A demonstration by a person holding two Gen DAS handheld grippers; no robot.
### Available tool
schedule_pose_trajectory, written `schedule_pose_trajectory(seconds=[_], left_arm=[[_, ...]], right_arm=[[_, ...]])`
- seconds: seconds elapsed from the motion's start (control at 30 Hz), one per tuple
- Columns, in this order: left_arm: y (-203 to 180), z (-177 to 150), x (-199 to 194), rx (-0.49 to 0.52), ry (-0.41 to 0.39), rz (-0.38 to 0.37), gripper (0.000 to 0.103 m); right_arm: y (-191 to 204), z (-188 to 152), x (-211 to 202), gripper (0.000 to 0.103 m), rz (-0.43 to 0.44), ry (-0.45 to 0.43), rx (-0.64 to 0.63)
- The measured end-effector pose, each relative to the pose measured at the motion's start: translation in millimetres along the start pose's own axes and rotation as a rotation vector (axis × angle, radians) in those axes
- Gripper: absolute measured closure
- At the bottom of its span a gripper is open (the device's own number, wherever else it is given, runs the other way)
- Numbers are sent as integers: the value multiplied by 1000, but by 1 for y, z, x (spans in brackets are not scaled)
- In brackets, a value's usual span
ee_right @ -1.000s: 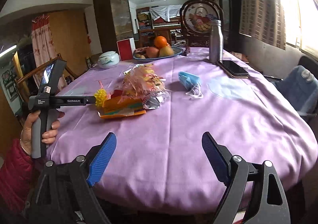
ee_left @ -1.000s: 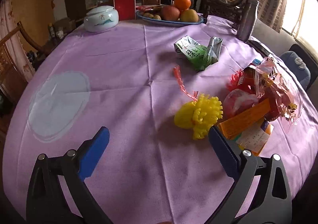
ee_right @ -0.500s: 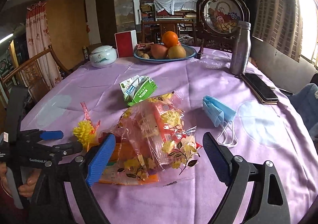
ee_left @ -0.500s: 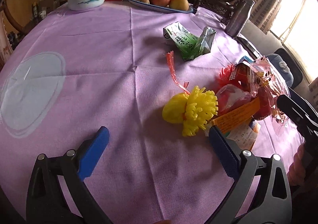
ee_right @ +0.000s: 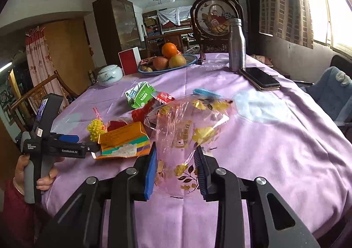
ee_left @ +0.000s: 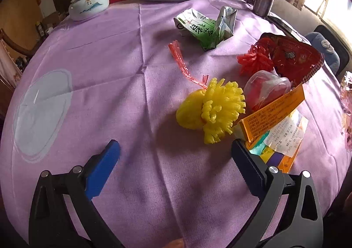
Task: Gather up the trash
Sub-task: 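Lift the clear plastic bag with the right tool while the left tool grasps the yellow flower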
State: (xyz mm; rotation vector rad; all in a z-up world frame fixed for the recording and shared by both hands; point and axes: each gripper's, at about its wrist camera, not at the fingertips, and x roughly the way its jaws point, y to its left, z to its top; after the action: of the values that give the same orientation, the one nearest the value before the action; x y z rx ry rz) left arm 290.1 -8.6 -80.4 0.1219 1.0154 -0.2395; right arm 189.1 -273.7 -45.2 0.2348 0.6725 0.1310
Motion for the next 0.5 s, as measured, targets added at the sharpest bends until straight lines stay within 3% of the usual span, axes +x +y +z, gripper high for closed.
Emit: schedule_pose_trajectory(seconds=[0.3, 0.5], left_arm=[[-3, -1, 0, 32, 14, 11, 6], [-8, 7, -14, 41, -32, -66, 7]], right_arm=[[-34, -42, -25, 76, 2, 2, 121], [-45, -50, -25, 75, 32, 18, 156]])
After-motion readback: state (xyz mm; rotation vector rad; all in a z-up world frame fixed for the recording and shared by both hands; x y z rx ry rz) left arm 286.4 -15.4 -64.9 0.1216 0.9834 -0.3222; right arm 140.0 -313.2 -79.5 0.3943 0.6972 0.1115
